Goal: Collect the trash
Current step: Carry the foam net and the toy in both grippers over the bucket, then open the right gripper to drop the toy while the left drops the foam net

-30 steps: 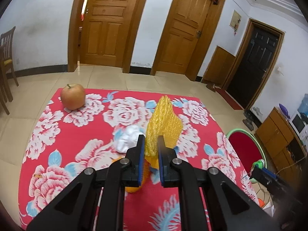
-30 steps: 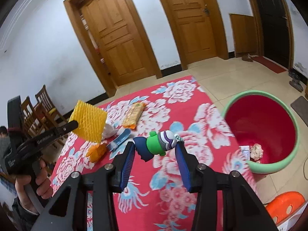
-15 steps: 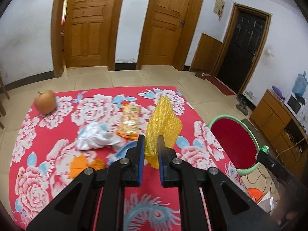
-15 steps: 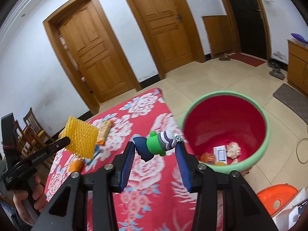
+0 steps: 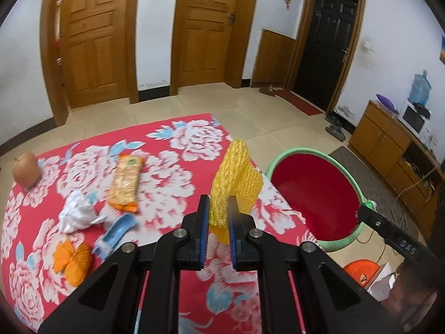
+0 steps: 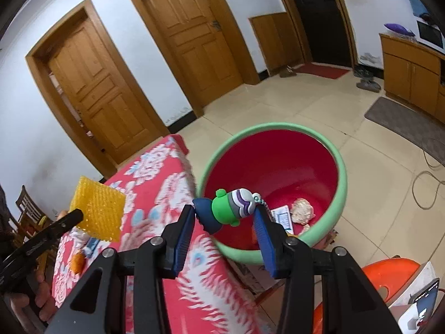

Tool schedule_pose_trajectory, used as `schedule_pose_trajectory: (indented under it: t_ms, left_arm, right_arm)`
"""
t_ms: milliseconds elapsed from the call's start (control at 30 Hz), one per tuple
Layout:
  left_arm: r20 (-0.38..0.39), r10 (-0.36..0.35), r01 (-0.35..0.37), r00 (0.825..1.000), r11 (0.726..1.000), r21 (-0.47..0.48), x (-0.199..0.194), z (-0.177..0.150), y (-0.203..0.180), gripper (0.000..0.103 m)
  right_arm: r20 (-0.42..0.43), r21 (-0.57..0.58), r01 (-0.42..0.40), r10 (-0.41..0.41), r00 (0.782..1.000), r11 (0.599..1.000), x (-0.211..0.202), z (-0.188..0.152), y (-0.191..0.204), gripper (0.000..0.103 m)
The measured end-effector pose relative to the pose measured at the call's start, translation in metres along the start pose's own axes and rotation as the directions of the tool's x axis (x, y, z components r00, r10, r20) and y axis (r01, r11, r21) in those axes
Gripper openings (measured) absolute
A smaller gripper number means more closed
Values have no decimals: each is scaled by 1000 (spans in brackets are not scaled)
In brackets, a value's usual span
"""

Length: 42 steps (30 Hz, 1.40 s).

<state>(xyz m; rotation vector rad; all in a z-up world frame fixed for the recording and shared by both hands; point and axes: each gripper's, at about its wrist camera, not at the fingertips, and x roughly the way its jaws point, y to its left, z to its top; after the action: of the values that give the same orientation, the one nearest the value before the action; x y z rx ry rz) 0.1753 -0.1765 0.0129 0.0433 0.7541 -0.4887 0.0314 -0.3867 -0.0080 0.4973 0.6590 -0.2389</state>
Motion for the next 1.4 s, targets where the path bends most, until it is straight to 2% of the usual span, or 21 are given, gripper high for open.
schedule_pose_trajectory:
  t_ms: [300,367,467,800,933,967,1100,1200,1400]
  left_arm:
    - [-23,-44,46,999,997,63,22,14,-36,11]
    - [-26,-55,57,998,996,73,27,15,-44,11]
    - [-36,-74,78,997,993,92,35,18,-56,11]
    - [-72,-121,131,990,980,152,67,19,-98,12]
    - [-71,-105,115,992,983,140,72,19,-101,42]
    - [-68,-100,109,993,984,139,71,18,-100,46]
    - [-81,-95,104,992,987,122,70,15,-95,47]
    - [-80,-85,93,993,990,106,65,13,-88,53]
    - [-63,-46,52,997,995,85,48,8,-73,60]
  right_arm:
    - [-33,71,33,-30,999,997,23,4,-24,48]
    - [-34,88,32,-29,999,996,25,5,-29,52]
    - [-23,105,32,-29,999,994,23,5,-35,56]
    - [3,159,26,-27,1000,987,8,3,-52,57]
    - [10,160,20,-22,1000,987,5,3,-53,58]
    - [11,159,19,-21,1000,987,4,2,-53,58]
    - [13,162,11,-14,1000,987,4,4,-54,58]
    - [17,162,9,-12,1000,987,0,4,-54,59]
    - [39,155,0,-6,999,988,-12,4,-47,66]
